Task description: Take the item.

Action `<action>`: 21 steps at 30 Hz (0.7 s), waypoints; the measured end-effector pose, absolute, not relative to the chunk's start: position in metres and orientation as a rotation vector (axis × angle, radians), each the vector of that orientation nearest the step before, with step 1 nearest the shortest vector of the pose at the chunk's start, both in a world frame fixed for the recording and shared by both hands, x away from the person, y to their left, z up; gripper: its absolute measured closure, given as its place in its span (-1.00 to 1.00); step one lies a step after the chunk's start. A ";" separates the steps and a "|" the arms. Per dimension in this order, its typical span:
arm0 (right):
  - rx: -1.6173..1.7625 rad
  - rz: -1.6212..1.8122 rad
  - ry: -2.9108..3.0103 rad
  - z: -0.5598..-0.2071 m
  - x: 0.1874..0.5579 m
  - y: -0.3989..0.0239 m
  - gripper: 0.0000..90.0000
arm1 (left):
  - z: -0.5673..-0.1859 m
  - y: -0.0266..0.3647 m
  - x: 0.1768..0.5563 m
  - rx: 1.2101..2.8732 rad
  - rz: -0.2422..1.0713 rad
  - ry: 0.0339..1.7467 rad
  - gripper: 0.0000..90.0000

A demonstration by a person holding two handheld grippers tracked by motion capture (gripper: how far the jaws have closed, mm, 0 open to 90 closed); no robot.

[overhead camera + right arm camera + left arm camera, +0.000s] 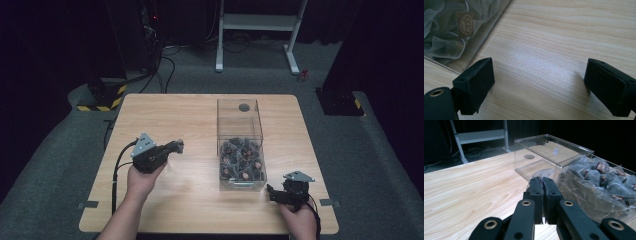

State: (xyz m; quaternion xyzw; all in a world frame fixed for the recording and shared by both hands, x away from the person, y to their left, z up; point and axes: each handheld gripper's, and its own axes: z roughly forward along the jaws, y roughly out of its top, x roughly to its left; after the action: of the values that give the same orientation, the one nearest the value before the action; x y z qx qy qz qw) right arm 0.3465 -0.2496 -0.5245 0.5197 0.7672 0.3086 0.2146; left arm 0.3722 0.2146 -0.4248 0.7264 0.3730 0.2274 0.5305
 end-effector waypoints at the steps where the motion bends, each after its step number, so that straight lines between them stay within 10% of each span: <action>1: 1.442 0.856 2.128 -0.525 0.347 -0.250 -0.80 | -0.425 0.215 0.372 1.734 0.543 0.890 0.93; 21: 1.441 0.856 2.128 -0.525 0.347 -0.250 -0.80 | -0.435 0.253 0.364 1.702 0.571 0.967 0.93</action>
State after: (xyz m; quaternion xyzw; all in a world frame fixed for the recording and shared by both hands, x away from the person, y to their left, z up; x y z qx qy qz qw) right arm 0.3465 -0.2496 -0.5245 0.5197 0.7672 0.3086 0.2146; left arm 0.3643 0.2527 -0.4350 0.7110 0.4040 0.2386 0.5237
